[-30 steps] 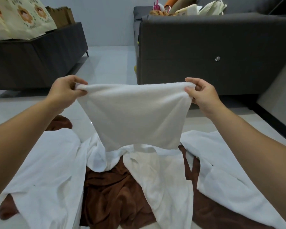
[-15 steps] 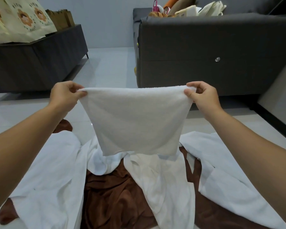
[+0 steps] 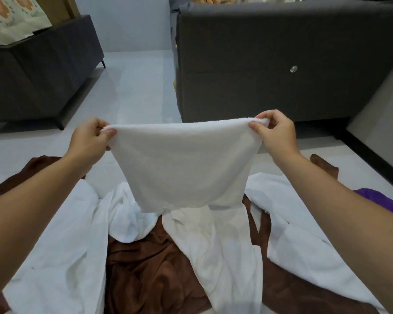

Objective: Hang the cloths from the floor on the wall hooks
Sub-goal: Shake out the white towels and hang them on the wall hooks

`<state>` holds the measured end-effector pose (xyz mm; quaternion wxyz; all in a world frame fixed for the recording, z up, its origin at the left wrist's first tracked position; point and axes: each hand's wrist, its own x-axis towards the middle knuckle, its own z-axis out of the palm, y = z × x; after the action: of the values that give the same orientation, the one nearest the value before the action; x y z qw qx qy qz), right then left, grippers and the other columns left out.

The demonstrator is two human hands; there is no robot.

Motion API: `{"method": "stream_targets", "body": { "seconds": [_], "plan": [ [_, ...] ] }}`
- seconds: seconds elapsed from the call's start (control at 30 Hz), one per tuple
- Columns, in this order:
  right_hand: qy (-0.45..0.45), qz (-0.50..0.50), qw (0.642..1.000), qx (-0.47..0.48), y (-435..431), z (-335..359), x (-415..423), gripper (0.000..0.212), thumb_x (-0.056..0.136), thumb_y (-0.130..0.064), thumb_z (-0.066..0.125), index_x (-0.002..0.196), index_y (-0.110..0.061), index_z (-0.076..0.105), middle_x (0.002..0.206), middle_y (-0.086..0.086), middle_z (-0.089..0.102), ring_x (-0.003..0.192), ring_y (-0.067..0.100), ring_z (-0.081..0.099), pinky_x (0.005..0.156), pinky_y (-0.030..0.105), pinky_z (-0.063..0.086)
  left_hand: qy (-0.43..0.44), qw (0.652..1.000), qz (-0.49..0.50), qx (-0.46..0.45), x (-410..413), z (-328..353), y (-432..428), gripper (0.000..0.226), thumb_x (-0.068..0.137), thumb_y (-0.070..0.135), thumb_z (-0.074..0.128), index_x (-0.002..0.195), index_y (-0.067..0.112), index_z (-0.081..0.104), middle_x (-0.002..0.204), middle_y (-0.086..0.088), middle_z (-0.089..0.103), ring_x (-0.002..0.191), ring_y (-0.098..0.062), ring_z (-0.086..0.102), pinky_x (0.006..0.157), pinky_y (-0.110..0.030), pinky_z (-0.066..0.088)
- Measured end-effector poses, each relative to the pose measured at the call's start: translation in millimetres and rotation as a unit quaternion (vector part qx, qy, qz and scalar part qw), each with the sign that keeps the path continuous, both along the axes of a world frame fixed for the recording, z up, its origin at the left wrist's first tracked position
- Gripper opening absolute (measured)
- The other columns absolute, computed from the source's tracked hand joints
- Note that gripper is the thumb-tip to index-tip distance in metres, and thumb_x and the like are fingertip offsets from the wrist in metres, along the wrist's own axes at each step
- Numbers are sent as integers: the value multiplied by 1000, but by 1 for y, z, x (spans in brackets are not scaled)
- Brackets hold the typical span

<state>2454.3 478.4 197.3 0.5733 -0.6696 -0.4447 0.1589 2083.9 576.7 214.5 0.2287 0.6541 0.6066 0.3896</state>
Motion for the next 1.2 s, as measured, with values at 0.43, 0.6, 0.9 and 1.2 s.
{"method": "stream_targets", "body": {
  "seconds": [0.43, 0.6, 0.9, 1.2],
  "plan": [
    [-19, -9, 989, -144, -46, 124, -19, 12, 89, -25, 69, 98, -23, 61, 93, -14, 57, 88, 5, 55, 69, 15, 46, -42, 993, -24, -105, 11, 116, -47, 6, 96, 20, 57, 102, 18, 57, 85, 7, 58, 74, -14, 54, 66, -29, 48],
    [-19, 11, 984, -179, -70, 253, -42, 8, 93, -24, 65, 98, -22, 59, 94, -13, 55, 84, 4, 52, 64, 13, 41, -42, 989, -13, -138, 0, 230, -81, 9, 97, 24, 54, 104, 18, 59, 93, 4, 60, 87, -18, 57, 80, -35, 50],
    [4, 1, 986, -168, -114, 482, -84, 9, 94, -24, 62, 98, -18, 57, 89, -13, 54, 81, 4, 52, 64, 17, 41, -70, 981, -18, -181, -61, 473, -138, 15, 97, 28, 54, 103, 15, 60, 92, 2, 61, 87, -22, 62, 69, -37, 60],
    [-22, 146, 982, -115, -126, 606, -140, 11, 92, -26, 64, 96, -17, 59, 88, -13, 56, 81, 2, 52, 67, 20, 42, -25, 995, 59, -76, -127, 623, -226, 14, 98, 26, 53, 106, 18, 60, 95, 5, 58, 87, -12, 56, 66, -24, 49]
  ]
}}
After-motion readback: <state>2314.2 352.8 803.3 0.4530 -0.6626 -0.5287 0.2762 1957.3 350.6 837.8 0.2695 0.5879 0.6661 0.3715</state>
